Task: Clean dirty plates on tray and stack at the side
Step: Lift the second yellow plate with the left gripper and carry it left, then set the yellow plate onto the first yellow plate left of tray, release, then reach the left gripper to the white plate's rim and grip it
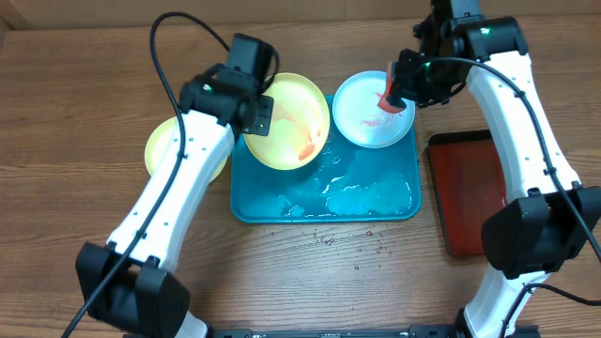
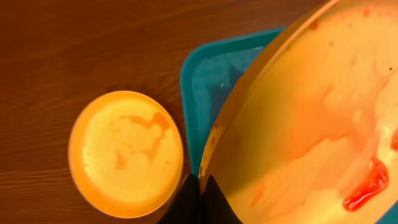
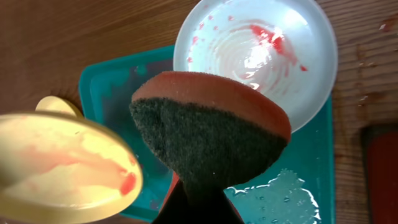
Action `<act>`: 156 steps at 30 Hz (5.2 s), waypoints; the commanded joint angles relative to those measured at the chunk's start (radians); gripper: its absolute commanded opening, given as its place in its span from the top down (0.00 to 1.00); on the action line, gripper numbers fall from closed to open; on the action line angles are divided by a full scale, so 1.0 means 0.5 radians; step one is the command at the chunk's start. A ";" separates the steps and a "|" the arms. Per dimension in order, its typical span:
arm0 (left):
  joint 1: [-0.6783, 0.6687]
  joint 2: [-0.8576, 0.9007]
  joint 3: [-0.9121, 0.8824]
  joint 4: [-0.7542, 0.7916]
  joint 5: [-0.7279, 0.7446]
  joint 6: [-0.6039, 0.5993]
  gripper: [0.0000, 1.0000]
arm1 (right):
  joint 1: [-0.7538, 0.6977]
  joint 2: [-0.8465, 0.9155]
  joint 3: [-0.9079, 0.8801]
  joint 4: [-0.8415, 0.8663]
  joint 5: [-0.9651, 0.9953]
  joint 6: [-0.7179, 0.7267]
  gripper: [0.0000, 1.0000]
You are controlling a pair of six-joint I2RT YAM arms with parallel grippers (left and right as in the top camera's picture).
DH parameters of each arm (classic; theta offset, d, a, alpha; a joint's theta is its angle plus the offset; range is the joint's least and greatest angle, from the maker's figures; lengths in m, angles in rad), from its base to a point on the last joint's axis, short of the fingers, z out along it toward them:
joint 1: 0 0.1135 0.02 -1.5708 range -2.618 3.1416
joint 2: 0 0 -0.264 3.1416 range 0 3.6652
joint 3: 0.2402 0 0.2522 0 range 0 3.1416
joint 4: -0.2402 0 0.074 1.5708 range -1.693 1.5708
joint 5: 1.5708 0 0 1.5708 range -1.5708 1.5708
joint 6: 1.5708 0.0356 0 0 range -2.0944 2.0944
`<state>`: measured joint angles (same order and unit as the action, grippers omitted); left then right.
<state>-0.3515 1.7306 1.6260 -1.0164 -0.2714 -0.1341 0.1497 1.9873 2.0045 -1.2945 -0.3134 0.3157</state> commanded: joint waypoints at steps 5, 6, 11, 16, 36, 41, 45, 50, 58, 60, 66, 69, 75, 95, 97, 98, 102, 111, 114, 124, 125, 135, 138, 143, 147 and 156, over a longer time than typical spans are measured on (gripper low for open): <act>-0.372 -0.121 0.028 -0.116 -1.208 -0.367 0.96 | -0.097 -0.031 0.031 0.003 0.011 -0.021 0.96; -0.413 -0.121 0.024 -0.143 -1.321 -0.455 0.96 | -0.103 -0.031 0.031 0.002 0.011 -0.021 0.96; -0.566 -0.121 0.024 -0.234 -1.635 -0.743 0.96 | -0.111 -0.031 0.031 -0.004 0.012 -0.021 0.96; -0.661 -0.121 0.024 -0.273 -1.840 -0.901 0.96 | -0.111 -0.031 0.031 -0.010 0.012 -0.020 0.96; -0.888 -0.121 0.024 -0.209 -2.509 -0.900 0.96 | -0.111 -0.031 0.031 -0.066 0.056 -0.019 0.96; -0.885 -0.121 0.024 -0.187 -2.298 -0.901 0.96 | -0.111 -0.031 0.031 -0.073 0.056 -0.019 0.96; -0.786 -0.121 0.024 -0.182 -1.552 -0.900 0.96 | -0.111 -0.031 0.031 -0.072 0.056 -0.020 0.96; -0.508 -0.121 0.024 -0.205 -0.761 -0.896 0.96 | -0.111 -0.030 0.031 -0.072 0.056 -0.020 0.96; 0.201 -0.121 0.024 -0.304 0.146 -0.626 0.96 | -0.111 -0.030 0.031 -0.072 0.056 -0.020 0.96; 0.488 -0.121 0.020 -0.314 0.403 -0.508 0.95 | -0.111 -0.030 0.031 -0.072 0.056 -0.020 0.96; 1.068 -0.121 -0.135 -0.268 0.666 -0.356 0.95 | -0.111 -0.030 0.031 -0.073 0.056 -0.020 0.96; 1.388 -0.115 -0.396 -0.046 0.952 -0.264 0.96 | -0.111 -0.029 0.031 -0.072 0.056 -0.020 0.96; 1.598 -0.114 -0.852 0.407 1.040 -0.367 0.96 | -0.111 -0.029 0.031 -0.057 0.056 -0.019 0.96; 1.583 -0.114 -1.118 0.974 1.151 -0.401 0.50 | -0.108 -0.029 0.031 -0.056 0.055 -0.020 0.96; 1.540 -0.114 -0.990 0.848 1.165 -0.386 0.53 | -0.108 -0.029 0.031 -0.054 0.056 -0.019 0.96; 1.494 -0.114 -0.893 0.761 1.164 -0.356 0.55 | -0.108 -0.029 0.031 -0.053 0.056 -0.019 0.96; 1.151 -0.114 -0.484 0.461 1.000 -0.342 0.39 | -0.108 -0.029 0.031 -0.047 0.056 -0.019 0.96; 0.202 0.092 -0.268 0.739 0.789 -0.801 0.28 | -0.108 -0.029 0.031 -0.083 0.056 -0.020 0.96; 0.024 0.332 -0.185 0.865 0.848 -0.925 0.27 | -0.108 -0.029 0.031 -0.110 0.056 -0.021 0.96; -0.318 1.138 0.525 0.777 0.893 -0.953 0.37 | -0.108 -0.029 0.031 -0.191 0.056 -0.021 0.96; -0.330 1.160 0.534 0.777 0.894 -0.959 0.40 | -0.108 -0.029 0.031 -0.193 0.056 -0.021 0.96; -0.342 1.209 0.522 0.668 0.790 -0.989 0.66 | -0.108 -0.029 0.031 -0.189 0.057 -0.021 0.96; -0.342 1.209 0.517 0.639 0.787 -0.989 0.66 | -0.108 -0.029 0.031 -0.190 0.057 -0.021 0.96; -0.347 1.209 0.517 0.642 0.707 -1.012 0.63 | -0.108 -0.029 0.031 -0.191 0.057 -0.021 0.96; -0.349 1.209 0.517 0.643 0.685 -1.051 0.64 | -0.108 -0.029 0.031 -0.191 0.057 -0.021 0.96; -0.355 1.276 0.517 0.700 0.690 -1.115 0.75 | -0.108 -0.029 0.031 -0.197 0.057 -0.021 0.96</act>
<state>-0.5282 2.3169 1.8656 -0.6712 0.0887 -0.6559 0.0982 1.9873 2.0045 -1.3926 -0.2840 0.3130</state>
